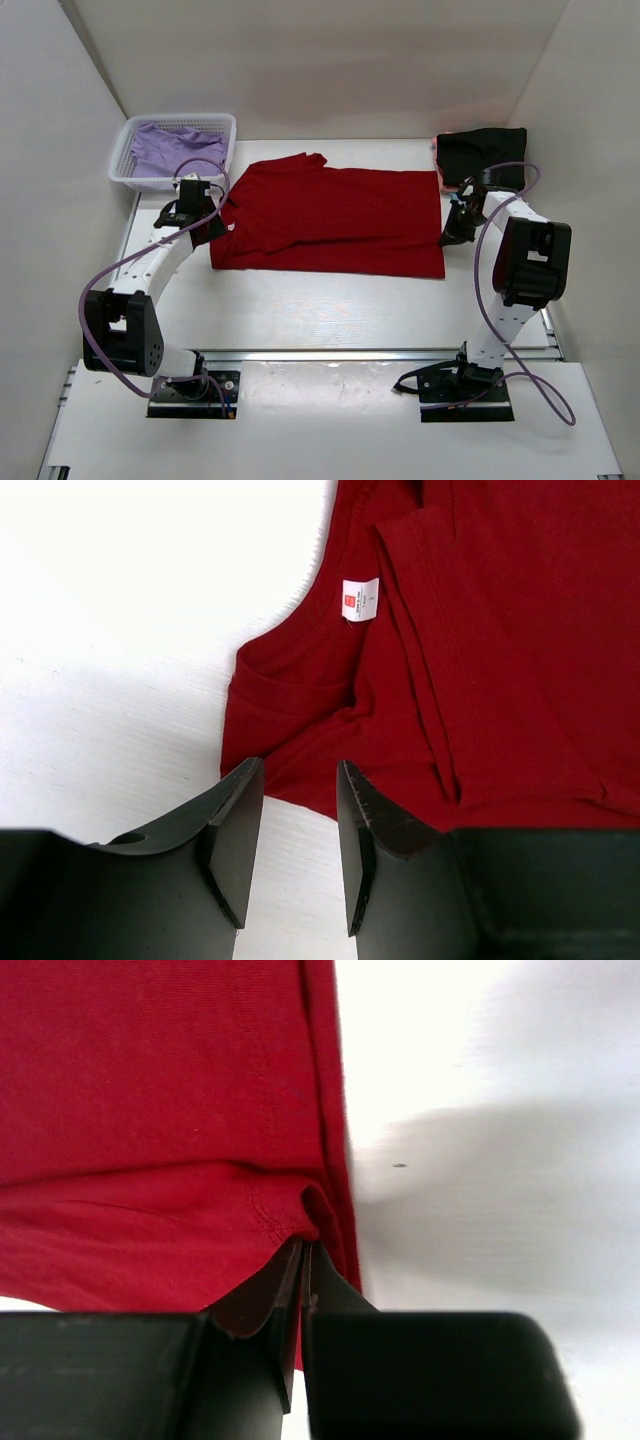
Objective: Fold and stack the t-shirts
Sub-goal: Fold the flattened tshirt in 1/3 of the way
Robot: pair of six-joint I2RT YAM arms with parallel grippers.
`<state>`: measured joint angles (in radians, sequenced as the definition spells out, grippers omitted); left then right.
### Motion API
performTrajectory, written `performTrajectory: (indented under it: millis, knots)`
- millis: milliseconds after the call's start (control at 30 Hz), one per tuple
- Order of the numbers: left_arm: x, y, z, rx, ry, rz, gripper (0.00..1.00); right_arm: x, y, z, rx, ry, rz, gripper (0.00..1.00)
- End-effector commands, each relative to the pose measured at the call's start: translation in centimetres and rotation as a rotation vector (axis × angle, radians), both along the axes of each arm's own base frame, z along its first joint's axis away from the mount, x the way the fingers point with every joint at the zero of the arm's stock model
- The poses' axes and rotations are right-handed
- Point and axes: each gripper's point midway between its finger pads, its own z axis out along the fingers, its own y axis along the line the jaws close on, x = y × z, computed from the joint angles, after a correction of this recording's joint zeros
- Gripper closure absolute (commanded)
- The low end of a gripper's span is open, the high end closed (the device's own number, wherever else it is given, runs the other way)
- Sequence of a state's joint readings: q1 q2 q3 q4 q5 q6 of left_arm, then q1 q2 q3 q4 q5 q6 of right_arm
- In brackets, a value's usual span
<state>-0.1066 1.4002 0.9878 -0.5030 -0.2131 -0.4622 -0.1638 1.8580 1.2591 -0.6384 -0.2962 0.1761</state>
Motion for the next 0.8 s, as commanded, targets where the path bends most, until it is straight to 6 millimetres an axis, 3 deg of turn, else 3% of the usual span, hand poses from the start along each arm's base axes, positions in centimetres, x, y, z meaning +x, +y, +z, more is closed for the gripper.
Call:
performTrajectory:
  millis: [0,133,267,433,500,600,767]
  knots:
    - [-0.1,-0.1,1.0,-0.002,-0.029,0.004,0.54,1.6,-0.7,2.2,0.001,-0.077,-0.012,1.0]
    - [-0.2,0.1,0.9,0.003,-0.024,0.006,0.54,2.4,-1.1,1.9,-0.016,-0.08,-0.02,0.99]
    - [-0.4,-0.3,0.6,0.003,-0.021,-0.019,0.52,2.9,-1.9,2.9,-0.06,-0.092,-0.048,0.77]
    - [-0.8,-1.9,-0.3,-0.018,-0.01,-0.075,0.52,2.6,-1.8,4.2,-0.106,-0.104,-0.028,0.71]
    - [-0.7,-2.7,-0.5,-0.033,-0.015,-0.077,0.51,2.3,-0.6,5.0,-0.138,-0.115,0.015,0.71]
    - [-0.7,-3.7,-1.1,-0.029,-0.011,-0.09,0.51,1.1,1.7,4.1,-0.107,-0.102,0.051,0.71]
    - [-0.3,-3.5,-3.6,-0.014,0.002,-0.058,0.51,0.9,5.2,3.5,-0.084,-0.115,0.134,0.71]
